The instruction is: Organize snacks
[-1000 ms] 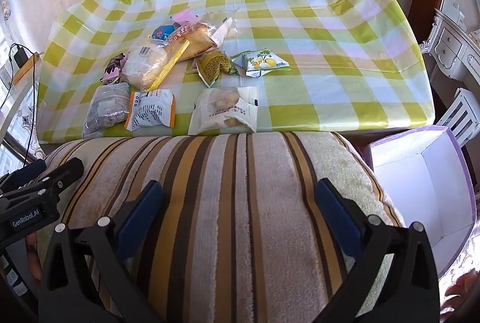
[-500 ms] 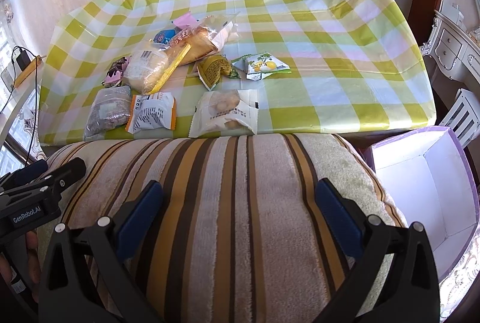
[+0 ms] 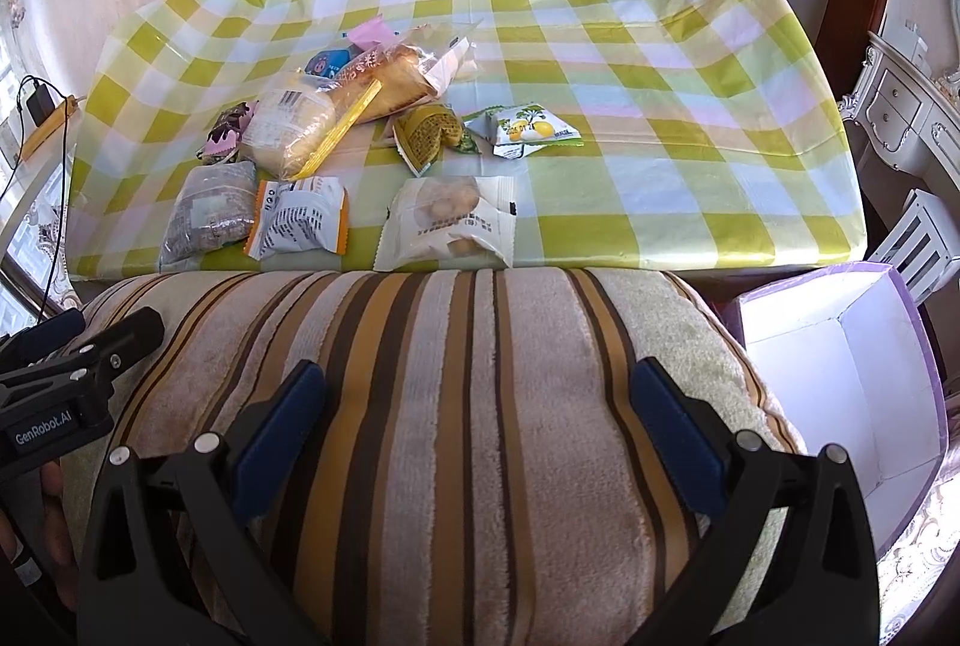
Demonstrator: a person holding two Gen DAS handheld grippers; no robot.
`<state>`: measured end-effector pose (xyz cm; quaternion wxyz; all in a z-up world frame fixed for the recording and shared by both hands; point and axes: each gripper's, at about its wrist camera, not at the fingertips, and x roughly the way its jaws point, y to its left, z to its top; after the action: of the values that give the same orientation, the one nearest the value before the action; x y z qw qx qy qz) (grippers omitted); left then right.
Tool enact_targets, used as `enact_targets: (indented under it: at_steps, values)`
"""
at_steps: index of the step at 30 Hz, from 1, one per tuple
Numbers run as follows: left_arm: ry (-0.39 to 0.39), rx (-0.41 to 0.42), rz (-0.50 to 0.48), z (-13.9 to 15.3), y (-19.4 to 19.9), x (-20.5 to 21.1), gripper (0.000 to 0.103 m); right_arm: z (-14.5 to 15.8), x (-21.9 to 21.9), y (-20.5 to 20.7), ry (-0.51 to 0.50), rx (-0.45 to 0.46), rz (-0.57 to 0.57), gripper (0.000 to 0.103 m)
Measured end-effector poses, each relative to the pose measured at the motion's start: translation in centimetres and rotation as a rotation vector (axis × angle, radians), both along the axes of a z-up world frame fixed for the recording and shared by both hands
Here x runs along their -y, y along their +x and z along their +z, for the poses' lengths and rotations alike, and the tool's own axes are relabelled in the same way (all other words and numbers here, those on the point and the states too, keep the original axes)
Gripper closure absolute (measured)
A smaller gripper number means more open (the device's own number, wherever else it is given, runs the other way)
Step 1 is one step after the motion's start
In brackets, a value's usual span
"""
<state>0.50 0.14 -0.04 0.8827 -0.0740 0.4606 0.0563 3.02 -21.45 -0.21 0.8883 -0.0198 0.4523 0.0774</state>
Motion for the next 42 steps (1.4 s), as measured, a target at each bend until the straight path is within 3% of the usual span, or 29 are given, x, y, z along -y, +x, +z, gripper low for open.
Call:
enact_targets:
  at_steps: [32, 42]
  values:
    - [0.002, 0.0, 0.0, 0.0, 0.0, 0.1, 0.004, 0.0, 0.0, 0.2, 0.001, -0.009, 0.003, 0.001]
    - [-0.008, 0.003, 0.0, 0.1, 0.2, 0.0, 0.004, 0.3, 0.2, 1.5, 0.02, -0.105, 0.017, 0.001]
